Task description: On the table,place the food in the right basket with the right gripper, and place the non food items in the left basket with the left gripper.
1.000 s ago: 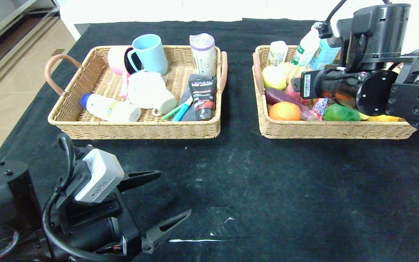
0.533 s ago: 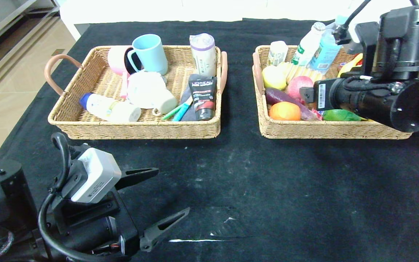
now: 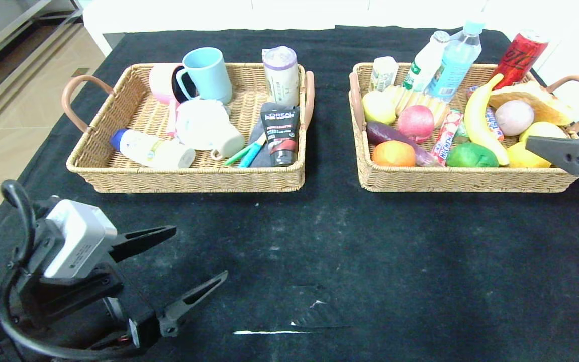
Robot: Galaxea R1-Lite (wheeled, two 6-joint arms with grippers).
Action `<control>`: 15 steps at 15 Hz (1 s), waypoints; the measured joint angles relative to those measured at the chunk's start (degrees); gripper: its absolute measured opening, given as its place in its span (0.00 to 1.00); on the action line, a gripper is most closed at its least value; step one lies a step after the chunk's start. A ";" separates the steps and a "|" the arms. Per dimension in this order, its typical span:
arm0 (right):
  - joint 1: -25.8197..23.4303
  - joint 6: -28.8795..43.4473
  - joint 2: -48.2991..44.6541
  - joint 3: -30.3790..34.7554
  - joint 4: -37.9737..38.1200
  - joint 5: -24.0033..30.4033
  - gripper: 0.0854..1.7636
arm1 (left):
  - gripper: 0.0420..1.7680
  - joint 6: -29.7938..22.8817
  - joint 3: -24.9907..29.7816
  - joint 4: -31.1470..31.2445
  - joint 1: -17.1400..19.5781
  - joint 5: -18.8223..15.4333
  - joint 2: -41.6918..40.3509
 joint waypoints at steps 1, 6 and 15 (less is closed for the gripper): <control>0.20 0.04 -3.71 1.13 2.23 0.13 0.96 | 0.97 -0.89 -0.09 2.69 0.24 1.05 -2.51; -3.86 0.09 -20.89 7.30 12.85 2.34 0.96 | 0.97 -4.35 -4.00 29.49 5.47 2.15 -21.31; -17.09 -1.29 -44.47 6.67 32.48 11.54 0.96 | 0.97 -4.80 -13.86 55.28 22.27 -7.47 -44.56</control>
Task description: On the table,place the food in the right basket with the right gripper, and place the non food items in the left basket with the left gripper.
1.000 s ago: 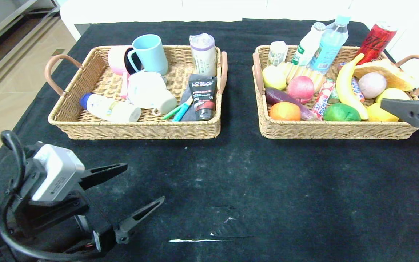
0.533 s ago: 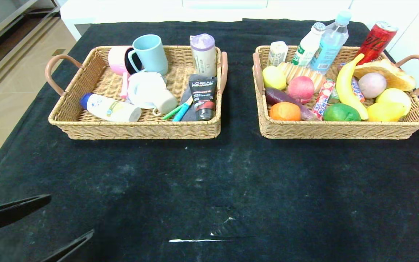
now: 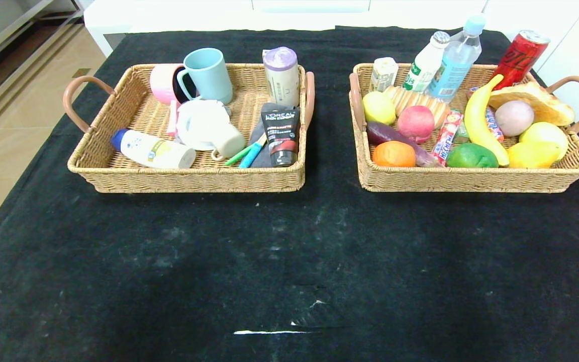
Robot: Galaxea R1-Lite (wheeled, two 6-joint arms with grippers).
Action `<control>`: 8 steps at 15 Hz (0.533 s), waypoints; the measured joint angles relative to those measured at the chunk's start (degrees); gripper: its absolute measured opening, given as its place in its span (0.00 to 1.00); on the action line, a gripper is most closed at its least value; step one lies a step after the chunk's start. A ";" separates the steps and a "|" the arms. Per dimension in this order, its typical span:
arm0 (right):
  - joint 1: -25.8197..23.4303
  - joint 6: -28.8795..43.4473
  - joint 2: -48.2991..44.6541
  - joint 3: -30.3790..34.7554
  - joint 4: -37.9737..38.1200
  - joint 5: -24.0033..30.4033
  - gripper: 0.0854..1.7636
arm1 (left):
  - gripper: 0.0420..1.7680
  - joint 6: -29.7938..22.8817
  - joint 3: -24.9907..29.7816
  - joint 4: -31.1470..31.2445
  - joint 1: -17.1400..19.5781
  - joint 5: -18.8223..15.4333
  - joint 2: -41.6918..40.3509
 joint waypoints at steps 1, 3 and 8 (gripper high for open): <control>-1.60 0.00 -1.82 0.02 1.82 0.50 0.96 | 0.97 -0.10 -1.33 2.63 1.26 -0.77 -1.78; -4.30 2.07 -4.85 -0.07 7.61 0.61 0.96 | 0.97 -0.21 -3.97 6.34 2.91 -1.16 -4.79; -7.56 0.06 -6.94 -3.39 8.68 1.41 0.96 | 0.97 -0.16 -6.70 7.59 6.42 -1.38 -8.59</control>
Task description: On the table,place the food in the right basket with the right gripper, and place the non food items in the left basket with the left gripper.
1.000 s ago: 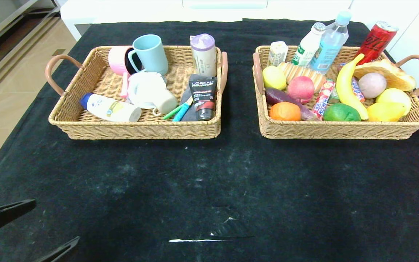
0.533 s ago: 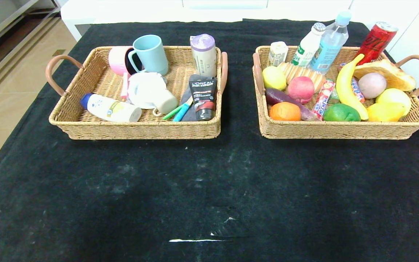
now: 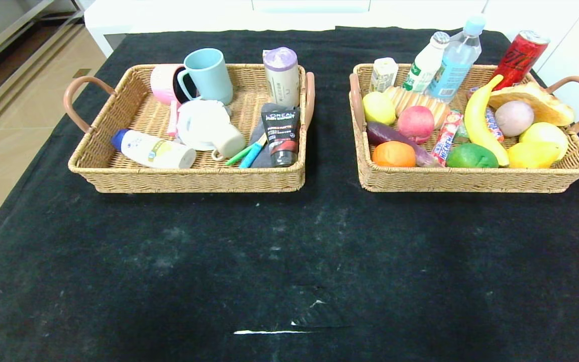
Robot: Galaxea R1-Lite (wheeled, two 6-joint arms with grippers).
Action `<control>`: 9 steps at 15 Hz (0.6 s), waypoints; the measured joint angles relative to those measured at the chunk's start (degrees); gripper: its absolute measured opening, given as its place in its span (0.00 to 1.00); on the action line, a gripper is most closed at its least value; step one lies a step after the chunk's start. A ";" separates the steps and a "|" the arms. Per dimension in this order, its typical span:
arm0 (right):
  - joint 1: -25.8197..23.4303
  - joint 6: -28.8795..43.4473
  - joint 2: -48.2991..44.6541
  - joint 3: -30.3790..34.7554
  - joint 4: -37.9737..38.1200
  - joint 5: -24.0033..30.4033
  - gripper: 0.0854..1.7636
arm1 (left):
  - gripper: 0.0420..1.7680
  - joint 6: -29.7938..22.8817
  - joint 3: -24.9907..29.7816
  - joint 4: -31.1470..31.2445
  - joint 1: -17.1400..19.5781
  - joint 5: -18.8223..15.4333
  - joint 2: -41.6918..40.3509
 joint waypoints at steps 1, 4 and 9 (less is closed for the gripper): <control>-1.62 -1.28 -0.22 -0.02 -0.05 1.89 0.96 | 0.97 0.00 0.30 0.15 0.17 0.00 -0.63; -5.13 -1.85 -2.84 3.04 0.05 6.72 0.96 | 0.97 -0.06 2.84 1.69 0.01 -0.05 -3.41; -5.13 -0.91 -11.30 9.86 -0.88 13.01 0.96 | 0.97 -0.69 11.08 -0.63 -0.85 0.13 -10.17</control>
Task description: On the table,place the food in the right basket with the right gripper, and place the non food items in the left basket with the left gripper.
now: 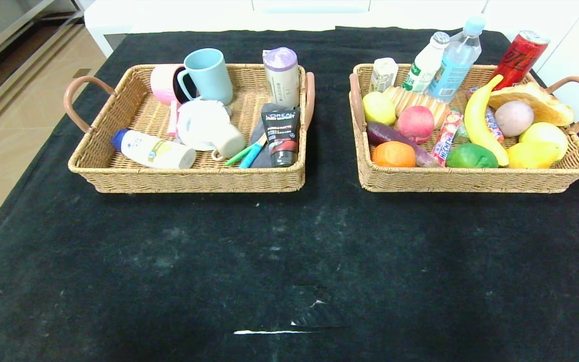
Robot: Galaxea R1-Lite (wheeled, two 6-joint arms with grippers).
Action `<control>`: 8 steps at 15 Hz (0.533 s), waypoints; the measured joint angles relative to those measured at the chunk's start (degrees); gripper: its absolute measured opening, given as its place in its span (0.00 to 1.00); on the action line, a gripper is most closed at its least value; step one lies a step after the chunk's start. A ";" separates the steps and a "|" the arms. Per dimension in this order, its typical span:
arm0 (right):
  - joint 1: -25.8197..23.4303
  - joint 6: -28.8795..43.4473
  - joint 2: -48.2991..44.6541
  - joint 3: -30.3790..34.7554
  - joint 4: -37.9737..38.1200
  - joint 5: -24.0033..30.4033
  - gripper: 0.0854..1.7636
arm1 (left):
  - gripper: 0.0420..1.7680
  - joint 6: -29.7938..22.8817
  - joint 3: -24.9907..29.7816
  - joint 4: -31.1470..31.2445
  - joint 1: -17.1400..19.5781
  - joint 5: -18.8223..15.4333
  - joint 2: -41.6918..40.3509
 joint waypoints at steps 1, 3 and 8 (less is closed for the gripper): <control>0.07 1.49 -1.52 2.18 -1.88 0.55 0.96 | 0.97 -0.60 2.62 -2.56 -0.10 0.12 -1.61; 0.11 7.24 -3.45 7.23 -10.18 0.78 0.96 | 0.97 -2.80 7.47 -9.51 -0.13 1.16 -3.58; 0.11 7.66 -4.74 24.76 -31.89 -2.45 0.96 | 0.97 -4.21 18.01 -18.24 -0.18 4.61 -5.11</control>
